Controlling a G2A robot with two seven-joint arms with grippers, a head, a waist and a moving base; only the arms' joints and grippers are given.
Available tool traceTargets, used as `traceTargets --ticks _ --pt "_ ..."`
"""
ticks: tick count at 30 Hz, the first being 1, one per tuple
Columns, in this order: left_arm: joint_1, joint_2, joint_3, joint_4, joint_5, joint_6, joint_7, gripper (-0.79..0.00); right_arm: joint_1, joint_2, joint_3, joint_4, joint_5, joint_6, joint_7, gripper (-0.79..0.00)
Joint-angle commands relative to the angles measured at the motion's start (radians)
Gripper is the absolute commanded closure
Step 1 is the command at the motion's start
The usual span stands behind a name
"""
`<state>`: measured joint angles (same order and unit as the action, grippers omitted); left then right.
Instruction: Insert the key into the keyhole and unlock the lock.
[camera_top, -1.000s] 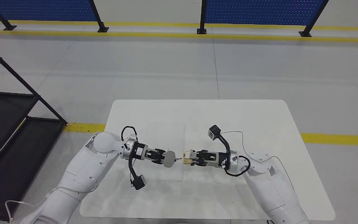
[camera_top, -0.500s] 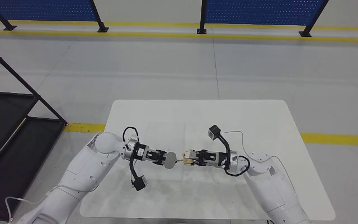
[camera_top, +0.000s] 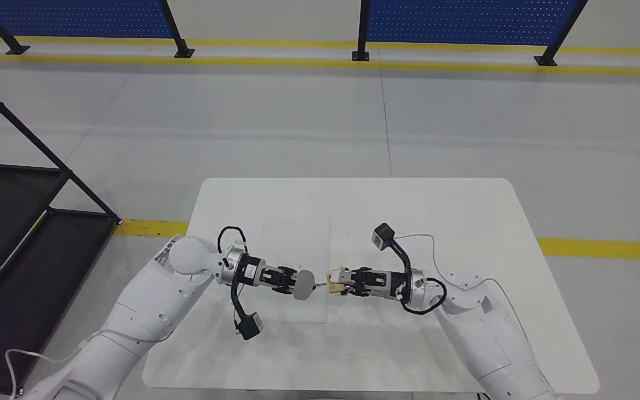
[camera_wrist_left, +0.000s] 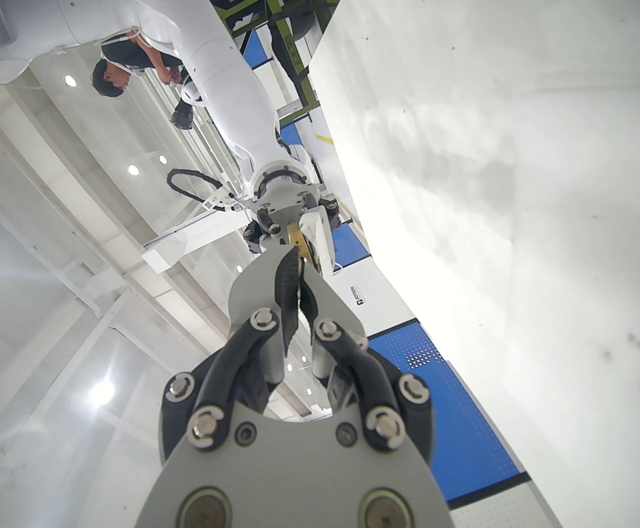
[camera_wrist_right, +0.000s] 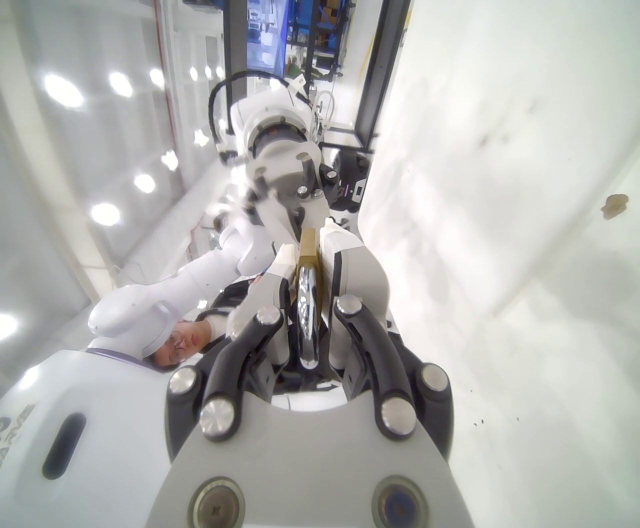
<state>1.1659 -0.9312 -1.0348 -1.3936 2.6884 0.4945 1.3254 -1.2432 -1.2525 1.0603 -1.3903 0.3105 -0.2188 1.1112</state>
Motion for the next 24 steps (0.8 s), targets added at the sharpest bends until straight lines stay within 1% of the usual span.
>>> traceTargets --ticks 1,15,24 --pt "-0.002 0.001 0.005 0.002 -0.001 0.003 -0.003 0.0 0.002 0.001 -0.003 0.002 0.002 -0.001 -0.002 0.0" --pt "-0.017 0.009 0.031 0.016 -0.019 0.02 -0.02 0.0 0.008 0.004 -0.026 0.011 0.011 -0.009 -0.028 0.0" --pt "-0.02 0.01 0.037 0.03 -0.021 0.049 -0.049 0.0 0.008 0.004 -0.032 0.013 0.029 -0.01 -0.069 0.0"
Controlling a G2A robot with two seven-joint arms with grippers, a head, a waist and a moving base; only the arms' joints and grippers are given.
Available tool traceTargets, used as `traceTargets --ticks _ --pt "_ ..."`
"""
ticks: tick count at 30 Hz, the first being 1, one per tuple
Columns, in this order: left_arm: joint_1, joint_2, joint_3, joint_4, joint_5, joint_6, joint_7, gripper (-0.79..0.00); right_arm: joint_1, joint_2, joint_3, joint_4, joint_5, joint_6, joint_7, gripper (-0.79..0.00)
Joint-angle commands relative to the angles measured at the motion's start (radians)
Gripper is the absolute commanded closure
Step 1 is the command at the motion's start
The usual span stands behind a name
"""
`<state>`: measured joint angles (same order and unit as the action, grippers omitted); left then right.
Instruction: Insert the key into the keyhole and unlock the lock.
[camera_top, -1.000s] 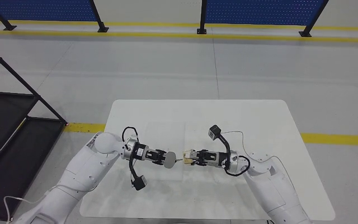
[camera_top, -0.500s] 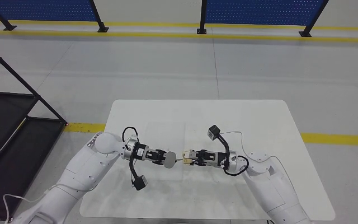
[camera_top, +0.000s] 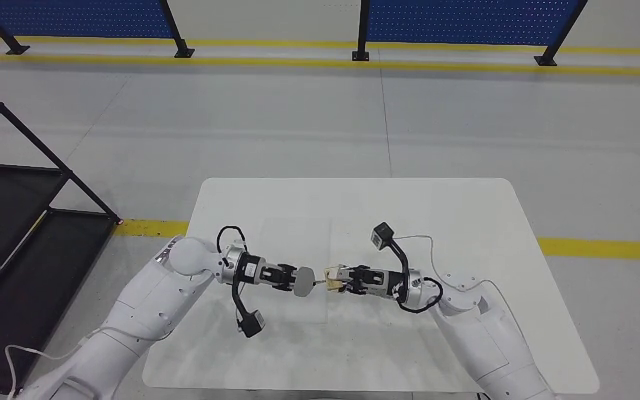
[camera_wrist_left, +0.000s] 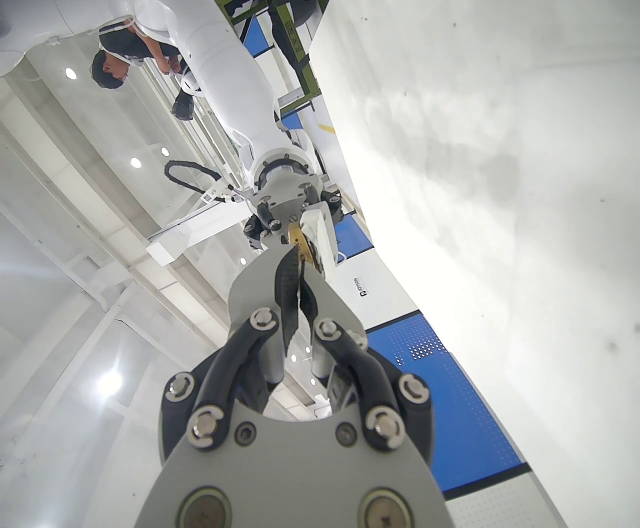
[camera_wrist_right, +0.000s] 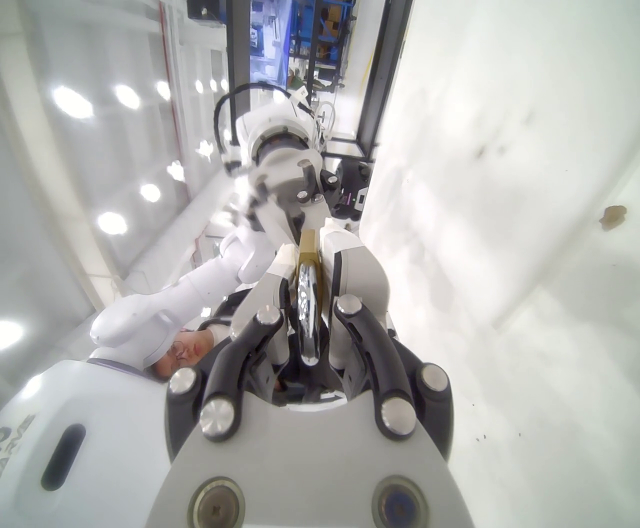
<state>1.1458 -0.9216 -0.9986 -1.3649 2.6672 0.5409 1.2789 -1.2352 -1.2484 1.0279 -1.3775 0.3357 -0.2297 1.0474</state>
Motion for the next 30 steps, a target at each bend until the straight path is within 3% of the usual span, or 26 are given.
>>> traceTargets --ticks 1,30 --pt "0.0 0.0 0.001 0.002 -0.001 0.005 -0.005 0.0 -0.001 0.0 0.0 0.0 0.009 0.001 -0.009 0.0" --pt "-0.003 -0.011 0.021 0.028 -0.048 0.024 -0.079 0.0 -0.015 0.001 -0.017 -0.013 -0.007 -0.087 -0.136 0.0"
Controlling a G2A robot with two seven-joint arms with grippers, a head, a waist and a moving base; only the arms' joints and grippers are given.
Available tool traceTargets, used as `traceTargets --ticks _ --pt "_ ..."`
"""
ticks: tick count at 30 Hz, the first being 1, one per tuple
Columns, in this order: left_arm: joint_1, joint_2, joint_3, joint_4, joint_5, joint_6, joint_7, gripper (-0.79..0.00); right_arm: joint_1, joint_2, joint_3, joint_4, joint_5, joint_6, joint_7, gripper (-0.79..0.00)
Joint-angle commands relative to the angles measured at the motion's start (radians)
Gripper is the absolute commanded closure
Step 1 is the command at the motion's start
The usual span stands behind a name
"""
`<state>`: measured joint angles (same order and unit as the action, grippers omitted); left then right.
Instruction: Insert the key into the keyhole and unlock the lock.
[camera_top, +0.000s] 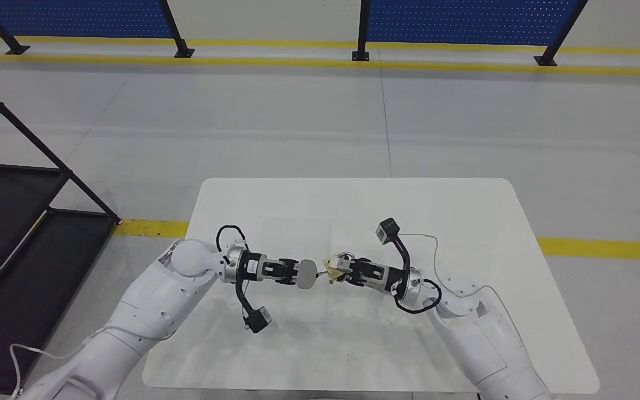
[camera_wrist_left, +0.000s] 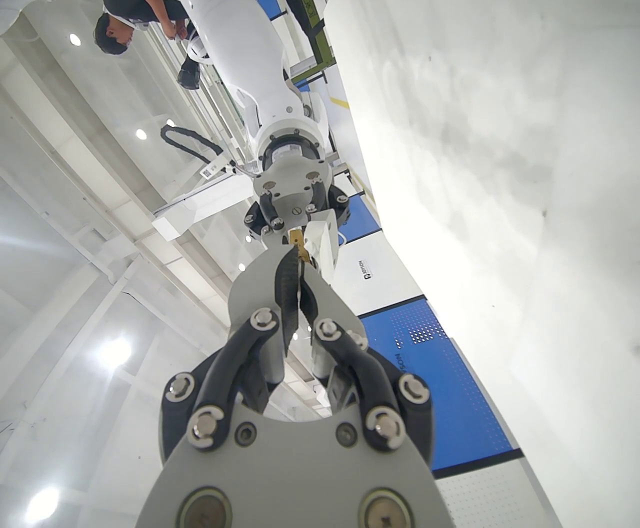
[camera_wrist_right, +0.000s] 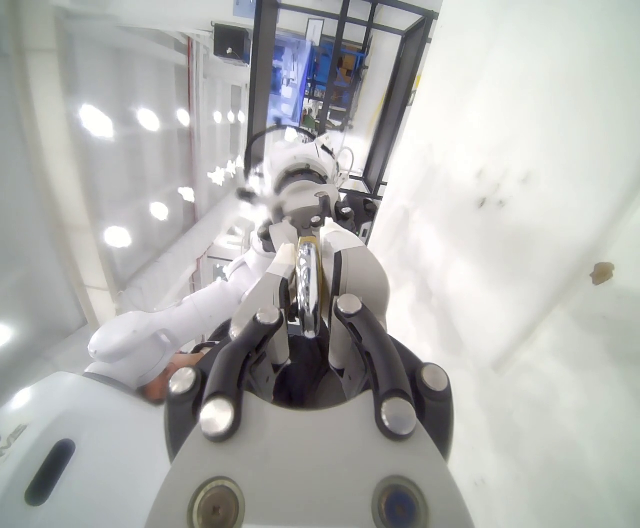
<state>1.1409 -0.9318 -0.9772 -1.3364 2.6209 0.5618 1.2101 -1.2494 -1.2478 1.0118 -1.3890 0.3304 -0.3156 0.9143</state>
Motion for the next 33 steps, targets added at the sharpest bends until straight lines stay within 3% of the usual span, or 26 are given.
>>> traceTargets --ticks 1,16,33 --pt "0.002 -0.001 -0.001 -0.001 0.001 0.004 -0.014 0.0 -0.002 0.0 -0.002 -0.002 -0.002 -0.002 -0.007 0.0" --pt "0.014 0.003 -0.017 -0.003 0.009 -0.005 -0.051 0.0 -0.004 0.003 -0.005 -0.005 -0.007 -0.03 -0.021 0.0" --pt "0.0 0.002 -0.008 0.006 -0.047 -0.014 0.057 0.0 0.013 0.006 -0.016 0.012 0.018 -0.025 0.042 0.0"
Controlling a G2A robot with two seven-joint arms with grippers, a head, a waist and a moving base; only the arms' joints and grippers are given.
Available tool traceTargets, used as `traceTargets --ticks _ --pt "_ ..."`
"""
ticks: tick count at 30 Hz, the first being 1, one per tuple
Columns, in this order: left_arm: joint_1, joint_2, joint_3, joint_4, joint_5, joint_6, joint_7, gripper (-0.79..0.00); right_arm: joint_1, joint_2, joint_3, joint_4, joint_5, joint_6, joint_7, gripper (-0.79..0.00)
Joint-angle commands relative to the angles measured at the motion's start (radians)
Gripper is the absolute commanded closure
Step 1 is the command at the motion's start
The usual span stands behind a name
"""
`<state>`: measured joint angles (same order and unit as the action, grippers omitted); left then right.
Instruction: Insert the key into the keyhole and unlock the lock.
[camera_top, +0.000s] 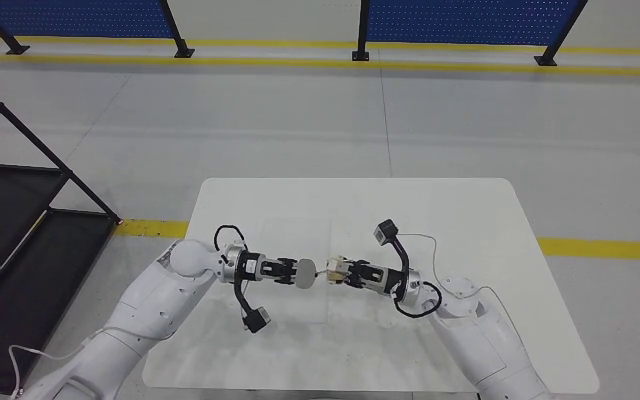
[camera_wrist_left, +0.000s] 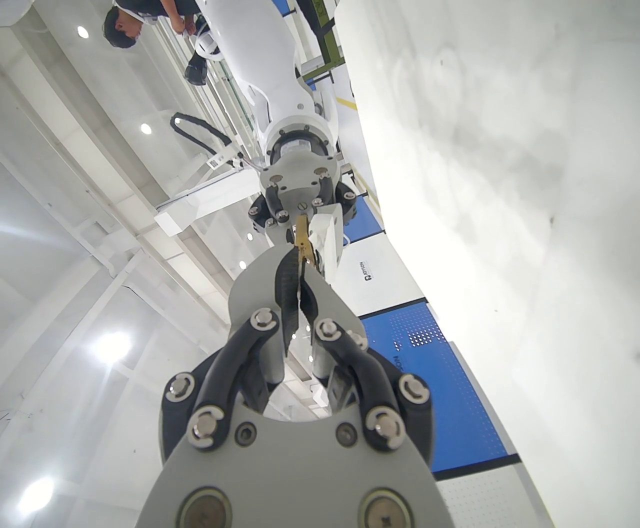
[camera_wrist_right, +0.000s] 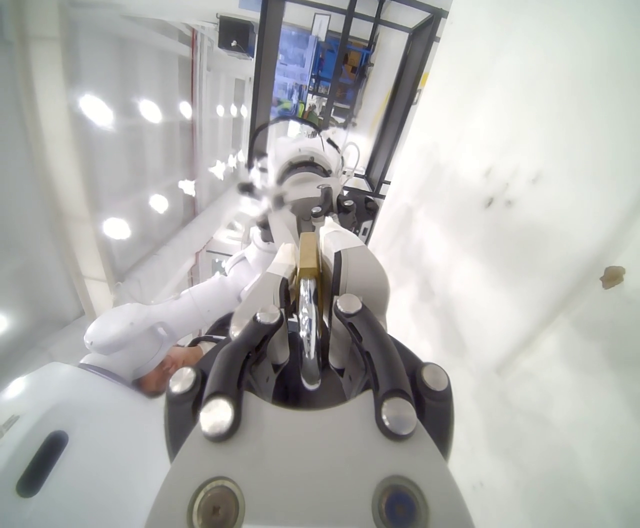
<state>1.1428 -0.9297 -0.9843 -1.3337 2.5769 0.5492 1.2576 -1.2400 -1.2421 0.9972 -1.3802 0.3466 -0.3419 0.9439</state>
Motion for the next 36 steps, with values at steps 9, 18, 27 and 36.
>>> traceTargets --ticks 9,18,27,36 --pt "-0.012 -0.002 0.014 0.012 -0.038 -0.023 0.036 0.0 0.02 0.002 -0.009 0.011 0.018 -0.004 0.06 0.0" --pt "-0.025 -0.009 0.034 0.042 -0.069 -0.026 0.04 0.0 0.015 0.004 -0.009 0.006 0.009 -0.03 0.04 0.0" --pt "-0.019 -0.011 0.032 0.048 -0.075 0.0 0.013 0.0 -0.002 0.006 -0.006 -0.011 -0.02 -0.055 -0.027 0.0" --pt "-0.004 -0.01 0.017 0.038 -0.031 0.05 -0.056 0.0 -0.024 0.001 -0.007 -0.023 -0.024 -0.068 -0.138 0.0"
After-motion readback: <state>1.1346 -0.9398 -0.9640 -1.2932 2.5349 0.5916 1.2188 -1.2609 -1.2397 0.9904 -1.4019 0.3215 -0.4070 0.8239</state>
